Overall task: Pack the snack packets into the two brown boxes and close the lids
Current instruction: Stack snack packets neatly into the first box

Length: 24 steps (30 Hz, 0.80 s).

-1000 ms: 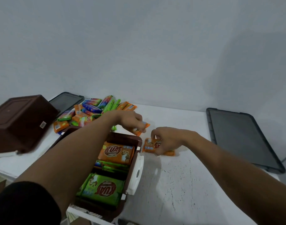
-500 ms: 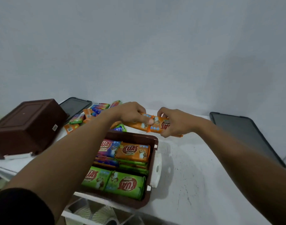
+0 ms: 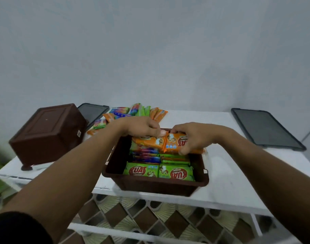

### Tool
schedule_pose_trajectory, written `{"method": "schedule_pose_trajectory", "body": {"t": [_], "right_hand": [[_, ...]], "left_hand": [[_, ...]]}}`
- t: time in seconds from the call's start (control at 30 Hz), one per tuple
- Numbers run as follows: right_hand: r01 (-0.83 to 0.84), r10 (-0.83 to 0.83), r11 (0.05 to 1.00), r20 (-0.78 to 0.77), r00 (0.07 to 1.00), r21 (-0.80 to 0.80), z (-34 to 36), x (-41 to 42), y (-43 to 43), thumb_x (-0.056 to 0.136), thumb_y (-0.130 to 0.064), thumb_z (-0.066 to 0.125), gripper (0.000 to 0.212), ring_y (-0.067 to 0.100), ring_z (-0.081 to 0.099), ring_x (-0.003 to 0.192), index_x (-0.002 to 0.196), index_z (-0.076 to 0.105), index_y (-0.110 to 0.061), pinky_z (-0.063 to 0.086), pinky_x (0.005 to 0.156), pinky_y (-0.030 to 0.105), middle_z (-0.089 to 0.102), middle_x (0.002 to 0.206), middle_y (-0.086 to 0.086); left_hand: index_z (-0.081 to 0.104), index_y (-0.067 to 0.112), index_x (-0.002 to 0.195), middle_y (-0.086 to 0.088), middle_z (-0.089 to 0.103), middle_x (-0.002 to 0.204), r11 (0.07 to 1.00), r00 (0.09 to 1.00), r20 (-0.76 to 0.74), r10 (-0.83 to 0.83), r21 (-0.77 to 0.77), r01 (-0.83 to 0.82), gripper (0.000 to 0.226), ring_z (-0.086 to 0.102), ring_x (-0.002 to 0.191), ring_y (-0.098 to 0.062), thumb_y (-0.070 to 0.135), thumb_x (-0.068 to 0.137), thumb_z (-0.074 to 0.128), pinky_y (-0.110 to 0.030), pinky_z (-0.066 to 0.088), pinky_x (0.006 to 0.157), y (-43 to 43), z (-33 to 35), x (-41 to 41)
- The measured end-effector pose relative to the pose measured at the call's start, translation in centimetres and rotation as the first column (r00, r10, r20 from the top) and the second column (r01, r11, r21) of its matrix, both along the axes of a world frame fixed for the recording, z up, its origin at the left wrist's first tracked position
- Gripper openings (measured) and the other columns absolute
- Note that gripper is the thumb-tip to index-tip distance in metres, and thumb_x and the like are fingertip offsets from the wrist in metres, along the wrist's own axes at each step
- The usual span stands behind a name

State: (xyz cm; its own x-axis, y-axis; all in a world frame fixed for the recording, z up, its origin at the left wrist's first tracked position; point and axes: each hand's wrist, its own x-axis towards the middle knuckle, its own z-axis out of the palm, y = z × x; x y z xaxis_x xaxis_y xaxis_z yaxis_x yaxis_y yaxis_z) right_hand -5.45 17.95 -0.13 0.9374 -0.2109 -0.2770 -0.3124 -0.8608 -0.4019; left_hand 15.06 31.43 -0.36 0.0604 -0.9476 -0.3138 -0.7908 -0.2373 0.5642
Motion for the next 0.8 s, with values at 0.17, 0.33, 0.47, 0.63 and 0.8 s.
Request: {"method": "schedule_pose_trajectory", "body": {"t": [0.17, 0.33, 0.47, 0.63, 0.8], "right_hand": [[-0.018, 0.013, 0.999, -0.109, 0.994, -0.041, -1.9, -0.1, 3.2, 0.076, -0.046, 0.079, 0.075, 0.011, 0.056, 0.108, 0.143, 0.046, -0.035, 0.051, 0.093, 0.03, 0.053, 0.126, -0.01], [0.007, -0.01, 1.0, -0.14, 0.99, -0.023, -3.2, -0.4, 4.7, 0.073, -0.049, 0.081, 0.073, 0.013, 0.057, 0.109, 0.139, 0.051, -0.038, 0.052, 0.091, 0.029, 0.056, 0.126, -0.009], [0.026, -0.03, 0.999, -0.181, 0.983, -0.025, -3.7, -0.5, 5.1, 0.076, -0.047, 0.078, 0.073, 0.014, 0.057, 0.113, 0.142, 0.048, -0.039, 0.053, 0.098, 0.036, 0.055, 0.131, -0.01], [-0.003, -0.012, 0.999, -0.291, 0.957, -0.052, -3.5, -0.2, 5.7, 0.087, -0.046, 0.071, 0.066, 0.017, 0.057, 0.116, 0.146, 0.045, -0.035, 0.049, 0.101, 0.035, 0.055, 0.134, -0.008], [0.071, -0.036, 0.993, -0.33, 0.943, 0.094, -3.1, 0.4, 5.7, 0.093, -0.052, 0.062, 0.052, 0.018, 0.056, 0.121, 0.141, 0.053, -0.036, 0.044, 0.109, 0.044, 0.059, 0.134, -0.005]], "left_hand": [[0.068, 0.01, 0.089, 0.001, 0.055, 0.075, 0.995, 0.995, -0.021, -0.093, 0.025, 0.094, 0.054, 0.051, 0.069, -0.013, 0.063, 0.094, 0.058, -0.034, 0.041, 0.073, 3.2, -2.2, 0.4], [0.073, 0.041, 0.078, 0.025, 0.064, 0.074, 0.993, 0.997, -0.04, -0.061, 0.097, 0.065, 0.029, 0.058, 0.073, 0.004, 0.049, 0.1, 0.057, -0.03, 0.043, 0.083, 5.2, -4.3, 0.3], [0.073, 0.021, 0.09, -0.004, 0.071, 0.087, 0.995, 0.997, 0.01, -0.075, 0.071, 0.075, 0.038, 0.065, 0.08, -0.019, 0.052, 0.101, 0.054, -0.045, 0.054, 0.084, 6.0, -5.1, -0.2], [0.075, 0.02, 0.108, -0.003, 0.075, 0.106, 0.996, 0.997, 0.053, -0.047, 0.072, 0.043, 0.039, 0.069, 0.098, -0.022, 0.05, 0.102, 0.052, -0.049, 0.053, 0.097, 6.7, -5.1, -0.6], [0.061, 0.027, 0.138, 0.003, 0.064, 0.132, 0.976, 0.989, 0.115, -0.095, 0.208, 0.069, 0.043, 0.057, 0.122, -0.019, 0.049, 0.106, 0.041, -0.04, 0.043, 0.108, 6.9, -4.3, -1.7]]}}
